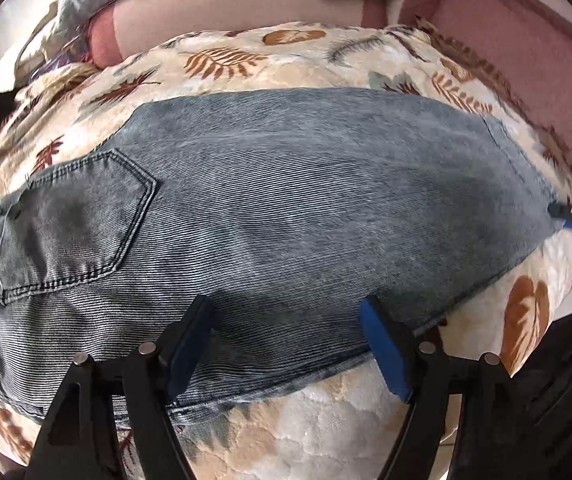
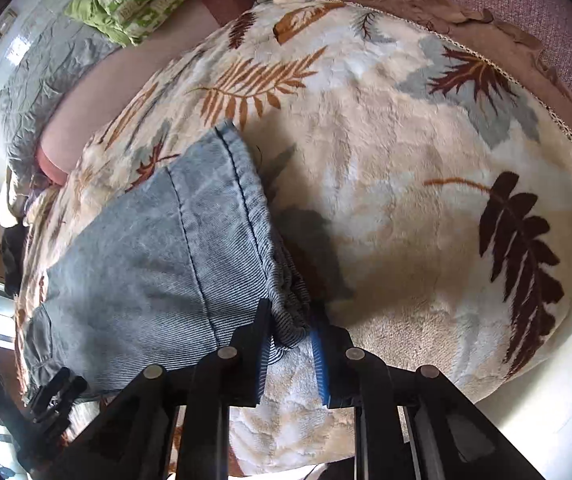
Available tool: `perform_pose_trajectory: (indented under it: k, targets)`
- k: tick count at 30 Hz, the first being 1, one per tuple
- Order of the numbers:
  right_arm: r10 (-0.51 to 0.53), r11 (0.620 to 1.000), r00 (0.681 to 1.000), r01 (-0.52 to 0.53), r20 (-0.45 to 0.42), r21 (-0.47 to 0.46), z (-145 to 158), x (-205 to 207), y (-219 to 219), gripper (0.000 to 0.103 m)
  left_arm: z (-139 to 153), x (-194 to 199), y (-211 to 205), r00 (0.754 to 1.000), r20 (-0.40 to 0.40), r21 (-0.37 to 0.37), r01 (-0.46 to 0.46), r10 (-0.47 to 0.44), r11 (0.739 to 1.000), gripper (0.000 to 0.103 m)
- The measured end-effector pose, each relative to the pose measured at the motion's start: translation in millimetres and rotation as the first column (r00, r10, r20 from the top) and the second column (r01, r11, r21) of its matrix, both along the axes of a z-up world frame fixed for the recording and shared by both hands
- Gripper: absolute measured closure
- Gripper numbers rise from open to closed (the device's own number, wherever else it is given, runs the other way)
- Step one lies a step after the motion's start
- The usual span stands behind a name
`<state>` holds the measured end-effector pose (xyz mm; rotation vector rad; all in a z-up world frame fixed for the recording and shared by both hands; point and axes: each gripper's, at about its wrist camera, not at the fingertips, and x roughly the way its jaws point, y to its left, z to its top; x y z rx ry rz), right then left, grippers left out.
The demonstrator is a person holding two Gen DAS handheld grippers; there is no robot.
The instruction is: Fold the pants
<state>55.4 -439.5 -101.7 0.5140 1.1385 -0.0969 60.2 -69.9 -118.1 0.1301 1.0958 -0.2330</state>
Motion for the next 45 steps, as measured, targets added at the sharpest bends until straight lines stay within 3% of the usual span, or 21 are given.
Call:
perform_pose_trajectory:
  k: [3, 7, 10, 11, 12, 13, 16, 20, 22, 23, 25, 27, 29, 31, 34, 36, 39, 41, 45]
  targets:
    - [-0.01, 1.0, 1.0, 0.011, 0.03, -0.029, 16, -6, -3, 0.077, 13, -2, 1, 1.0, 0.006, -0.081, 0.018, -0.018, 0.997, 0.027]
    - [-0.04, 0.998, 0.985, 0.047, 0.167, -0.042, 52, -13, -1, 0.077, 37, -5, 12, 0.99, 0.133, -0.142, -0.02, 0.039, 0.99, 0.027]
    - [0.045, 0.999, 0.974, -0.047, 0.22, 0.007, 68, 9, 21, 0.071, 18, 9, 10, 0.998, 0.056, -0.082, -0.036, 0.04, 0.996, 0.026]
    - [0.065, 0.997, 0.975, -0.071, 0.214, 0.023, 66, 19, 31, 0.064, 5, 13, 11, 0.999, 0.002, -0.058, -0.045, 0.045, 0.997, 0.027]
    - [0.085, 0.994, 0.976, -0.096, 0.203, 0.046, 61, 31, 39, 0.063, -3, 14, 12, 0.999, -0.01, -0.055, -0.043, 0.042, 0.998, 0.026]
    - [0.108, 0.988, 0.974, -0.127, 0.198, 0.087, 54, 45, 48, 0.063, -1, 9, 12, 0.999, 0.039, -0.059, -0.034, 0.037, 0.998, 0.025]
    - [0.15, 0.96, 0.978, -0.179, 0.144, 0.215, 22, 92, 69, 0.063, -3, 3, 10, 0.998, 0.059, -0.045, -0.017, 0.02, 0.999, 0.023]
    - [0.095, 0.954, 0.995, -0.104, 0.043, 0.282, -29, 147, 60, 0.065, -4, 1, 14, 0.997, 0.075, -0.072, -0.014, 0.02, 0.997, 0.022]
    - [-0.014, 0.923, 0.998, -0.011, 0.061, 0.385, -33, 146, 46, 0.064, -3, -2, 13, 0.996, 0.085, -0.072, -0.008, 0.014, 0.997, 0.022]
    - [-0.02, 0.919, 0.999, 0.002, 0.042, 0.395, -30, 144, 47, 0.064, -2, -4, 14, 0.996, 0.086, -0.078, -0.007, 0.014, 0.997, 0.022]
    - [0.041, 0.932, 0.997, -0.063, 0.07, 0.357, -14, 138, 57, 0.062, 2, -2, 18, 0.997, 0.073, -0.108, -0.01, 0.017, 0.994, 0.022]
    - [0.067, 0.946, 0.991, -0.1, 0.117, 0.308, -2, 130, 61, 0.048, 13, -4, 29, 0.995, 0.085, -0.168, -0.029, 0.044, 0.985, 0.022]
    - [0.048, 0.974, 0.997, -0.062, 0.068, 0.22, -14, 132, 56, 0.037, 26, -7, 46, 0.99, 0.111, -0.204, -0.064, 0.088, 0.977, 0.022]
    - [0.039, 0.969, 0.997, -0.055, 0.068, 0.24, -15, 131, 53, 0.037, 38, -6, 67, 0.982, 0.13, -0.221, -0.107, 0.138, 0.969, 0.022]
    - [0.108, 0.975, 0.991, -0.121, 0.08, 0.186, 12, 133, 73, 0.037, 49, 0, 108, 0.957, 0.144, -0.231, -0.216, 0.253, 0.949, 0.022]
    - [0.19, 0.969, 0.975, -0.204, 0.111, 0.14, 31, 137, 100, 0.037, 48, 10, 134, 0.939, 0.127, -0.226, -0.285, 0.318, 0.931, 0.022]
    - [0.342, 0.929, 0.931, -0.356, 0.13, 0.104, 51, 144, 154, 0.037, 43, 25, 167, 0.908, 0.09, -0.239, -0.38, 0.41, 0.894, 0.022]
    - [0.452, 0.886, 0.883, -0.461, 0.127, 0.054, 59, 151, 199, 0.037, 39, 30, 183, 0.885, 0.087, -0.234, -0.428, 0.457, 0.873, 0.022]
    - [0.631, 0.773, 0.77, -0.634, 0.09, -0.002, 60, 173, 292, 0.038, 19, 36, 196, 0.878, 0.058, -0.214, -0.454, 0.475, 0.865, 0.022]
